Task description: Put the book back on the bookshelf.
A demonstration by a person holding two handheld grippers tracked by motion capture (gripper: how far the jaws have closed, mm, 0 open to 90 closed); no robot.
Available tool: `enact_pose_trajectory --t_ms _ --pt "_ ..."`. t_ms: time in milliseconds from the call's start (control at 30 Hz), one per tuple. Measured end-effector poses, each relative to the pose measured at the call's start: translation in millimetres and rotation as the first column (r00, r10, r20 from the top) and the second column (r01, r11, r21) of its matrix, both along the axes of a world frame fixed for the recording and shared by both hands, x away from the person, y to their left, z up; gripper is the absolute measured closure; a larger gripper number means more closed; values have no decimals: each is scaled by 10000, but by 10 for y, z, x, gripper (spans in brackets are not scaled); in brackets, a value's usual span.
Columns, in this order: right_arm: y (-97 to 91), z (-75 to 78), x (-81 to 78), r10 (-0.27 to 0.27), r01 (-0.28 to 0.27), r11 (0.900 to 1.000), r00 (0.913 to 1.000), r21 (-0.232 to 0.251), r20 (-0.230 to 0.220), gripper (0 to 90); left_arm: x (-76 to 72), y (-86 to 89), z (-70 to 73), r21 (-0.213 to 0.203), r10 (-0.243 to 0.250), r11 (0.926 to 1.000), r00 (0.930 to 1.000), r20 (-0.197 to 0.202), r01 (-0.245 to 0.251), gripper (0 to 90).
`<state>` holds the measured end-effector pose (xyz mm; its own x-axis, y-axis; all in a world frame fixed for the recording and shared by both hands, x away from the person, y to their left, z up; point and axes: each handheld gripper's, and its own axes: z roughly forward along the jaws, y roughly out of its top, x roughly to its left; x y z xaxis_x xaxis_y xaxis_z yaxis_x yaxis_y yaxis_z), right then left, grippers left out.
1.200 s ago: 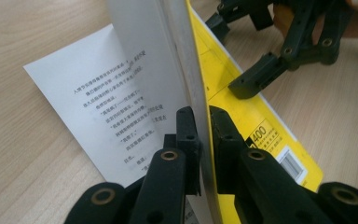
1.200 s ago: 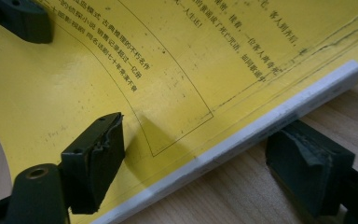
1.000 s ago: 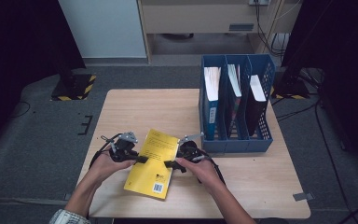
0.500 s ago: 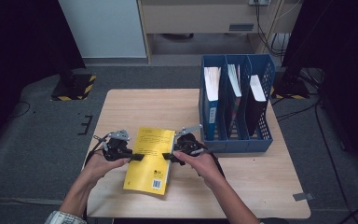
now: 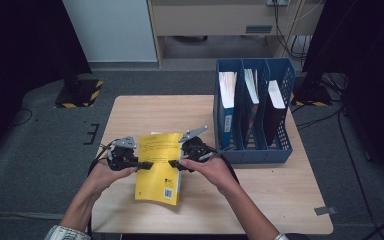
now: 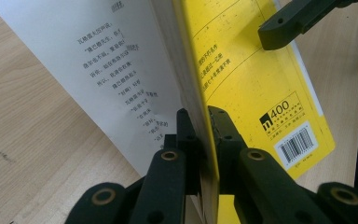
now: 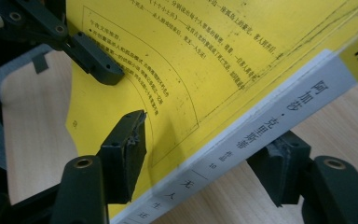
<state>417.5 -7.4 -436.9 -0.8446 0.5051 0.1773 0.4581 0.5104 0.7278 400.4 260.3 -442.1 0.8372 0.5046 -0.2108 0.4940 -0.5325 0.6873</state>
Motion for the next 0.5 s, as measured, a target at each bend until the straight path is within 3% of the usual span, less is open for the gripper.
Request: enact_pose_trajectory --t_ms 500 --pt "112 45 27 292 -271 9979 9990 -586 353 438 13 11 20 7 129 9999 9999 89 -129 840"
